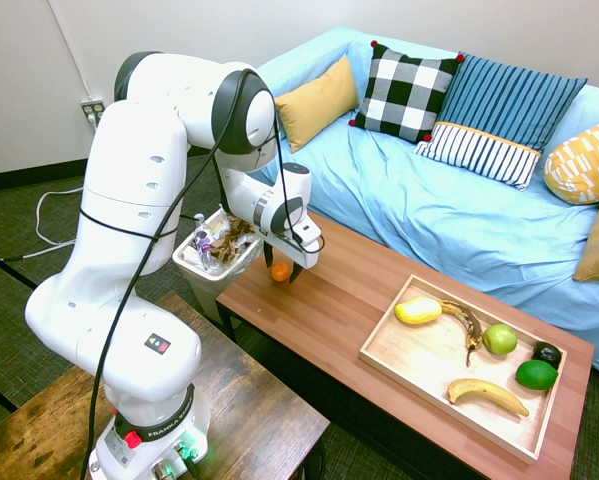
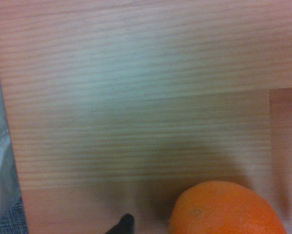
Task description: Put the tangerine in the tray
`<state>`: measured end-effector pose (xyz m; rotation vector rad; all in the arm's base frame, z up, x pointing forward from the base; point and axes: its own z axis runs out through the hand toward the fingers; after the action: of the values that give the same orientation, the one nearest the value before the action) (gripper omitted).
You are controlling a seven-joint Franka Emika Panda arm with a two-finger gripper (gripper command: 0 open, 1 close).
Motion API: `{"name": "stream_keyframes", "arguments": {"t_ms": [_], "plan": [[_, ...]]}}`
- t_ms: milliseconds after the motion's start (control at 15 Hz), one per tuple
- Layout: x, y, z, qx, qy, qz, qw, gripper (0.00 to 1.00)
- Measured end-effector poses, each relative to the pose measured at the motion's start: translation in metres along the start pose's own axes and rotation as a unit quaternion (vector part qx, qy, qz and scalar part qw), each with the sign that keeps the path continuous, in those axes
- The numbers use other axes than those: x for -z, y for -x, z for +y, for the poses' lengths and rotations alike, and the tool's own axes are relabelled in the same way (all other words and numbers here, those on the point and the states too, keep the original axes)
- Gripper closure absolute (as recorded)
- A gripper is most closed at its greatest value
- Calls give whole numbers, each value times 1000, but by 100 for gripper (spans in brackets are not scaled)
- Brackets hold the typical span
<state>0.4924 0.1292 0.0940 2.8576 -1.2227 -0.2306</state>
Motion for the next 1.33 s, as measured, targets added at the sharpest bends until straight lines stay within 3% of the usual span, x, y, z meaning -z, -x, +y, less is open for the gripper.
{"name": "stream_keyframes", "arguments": {"t_ms": [733, 1000, 1333], "plan": [[11, -4, 3, -12, 7, -6, 1000, 100], [70, -40, 14, -45, -10, 6, 999, 100], [157, -153, 105, -154, -46, 35, 986, 100]]}}
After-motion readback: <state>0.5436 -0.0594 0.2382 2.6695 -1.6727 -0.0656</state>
